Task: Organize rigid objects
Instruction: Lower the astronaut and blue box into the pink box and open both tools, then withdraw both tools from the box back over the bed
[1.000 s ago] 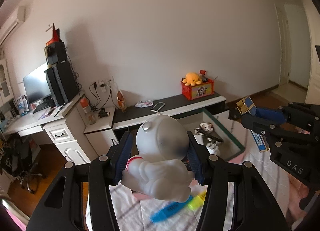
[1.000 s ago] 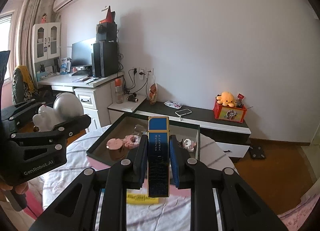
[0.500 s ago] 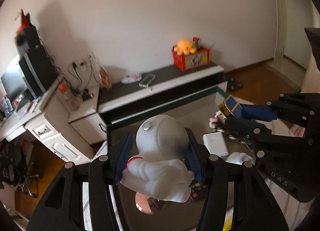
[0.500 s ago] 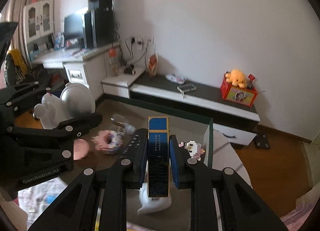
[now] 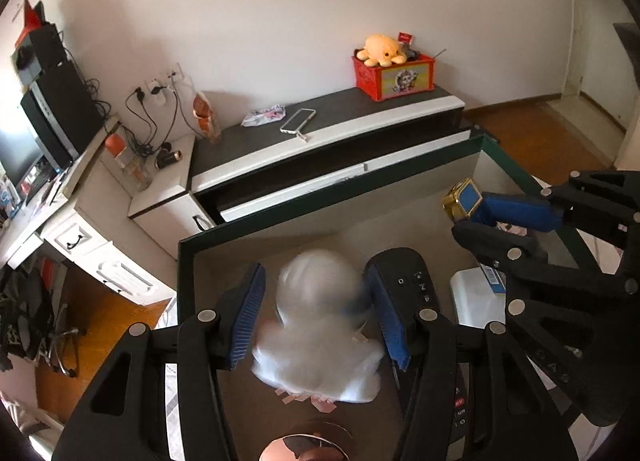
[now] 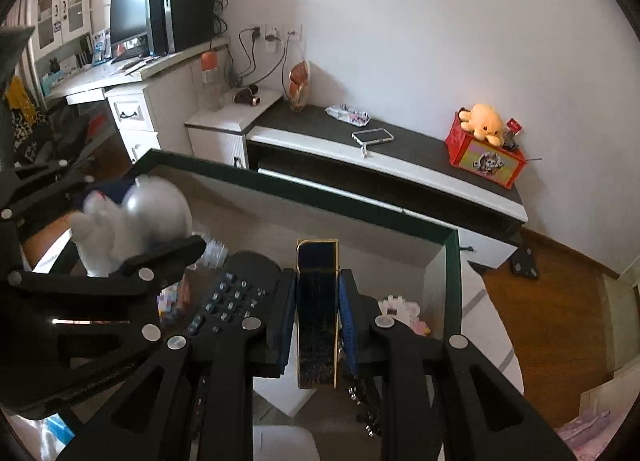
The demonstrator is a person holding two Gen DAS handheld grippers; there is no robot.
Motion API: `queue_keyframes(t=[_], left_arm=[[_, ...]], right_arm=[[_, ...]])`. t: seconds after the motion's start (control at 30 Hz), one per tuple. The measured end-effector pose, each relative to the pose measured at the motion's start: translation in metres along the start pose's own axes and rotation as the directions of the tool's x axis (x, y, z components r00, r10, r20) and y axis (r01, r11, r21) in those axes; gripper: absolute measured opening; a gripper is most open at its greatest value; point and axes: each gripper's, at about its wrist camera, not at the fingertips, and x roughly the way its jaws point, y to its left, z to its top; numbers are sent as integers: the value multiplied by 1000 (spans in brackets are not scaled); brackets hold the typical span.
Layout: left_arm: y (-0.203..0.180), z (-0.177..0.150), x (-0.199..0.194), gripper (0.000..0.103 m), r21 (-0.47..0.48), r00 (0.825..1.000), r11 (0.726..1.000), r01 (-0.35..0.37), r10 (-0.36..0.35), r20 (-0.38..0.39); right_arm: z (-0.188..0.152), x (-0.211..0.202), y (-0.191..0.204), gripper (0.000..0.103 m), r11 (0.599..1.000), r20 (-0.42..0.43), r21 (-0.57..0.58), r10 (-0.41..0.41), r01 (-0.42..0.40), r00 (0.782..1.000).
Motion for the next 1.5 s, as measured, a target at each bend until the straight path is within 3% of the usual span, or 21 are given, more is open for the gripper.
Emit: queue_keyframes(t=[0.1,0.13,0.27,0.33,0.37,0.4,0.53,0.63,0.77,0.97,1.23,1.37,1.5], left_arm=[[4,0,-8,57,-22,1000,1000,-8,9,21],[5,0,-13,62,-32,999,999,-15,17,34],[19,-5,-31,77,-77,997,996,-43,47,55],[26,-8,-45,91,-109,996,993,-52,60,68],[29,-11,-54,94,-124,995,991,-57,66,71],[31,-14,-63,99,-135,995,989,-53,64,81],[33,-31,-109,103,-162,985,986,-38,64,159],[27,-47,-147,103,-157,972,987,-47,81,219],[16,-71,-194,103,-162,954,984,-74,118,276],[3,-112,-247,103,-179,932,983,-40,101,349],[-18,-162,-277,103,-151,933,987,-62,111,343],[-24,-186,-286,103,-195,925,976,-100,163,344],[-25,-195,-275,103,-196,942,977,-88,145,303]], right_arm=[[3,-8,2,29,1000,28,2,7,-7,1000],[4,-13,2,31,1000,50,6,-6,6,999],[7,-36,-2,61,999,108,35,-30,27,994],[7,-53,-3,71,998,138,49,-37,30,990],[7,-62,-4,82,998,159,59,-41,32,986],[5,-71,-4,84,997,174,64,-42,31,984],[-4,-110,3,86,998,216,62,-33,20,976],[-18,-143,14,103,998,265,48,-50,38,963],[-40,-187,27,103,998,319,49,-55,41,946],[-76,-237,45,103,996,364,52,-91,77,927],[-124,-269,50,103,989,365,93,-142,116,920],[-148,-277,50,103,980,365,128,-189,151,912],[-159,-269,48,103,980,342,153,-172,126,924]])
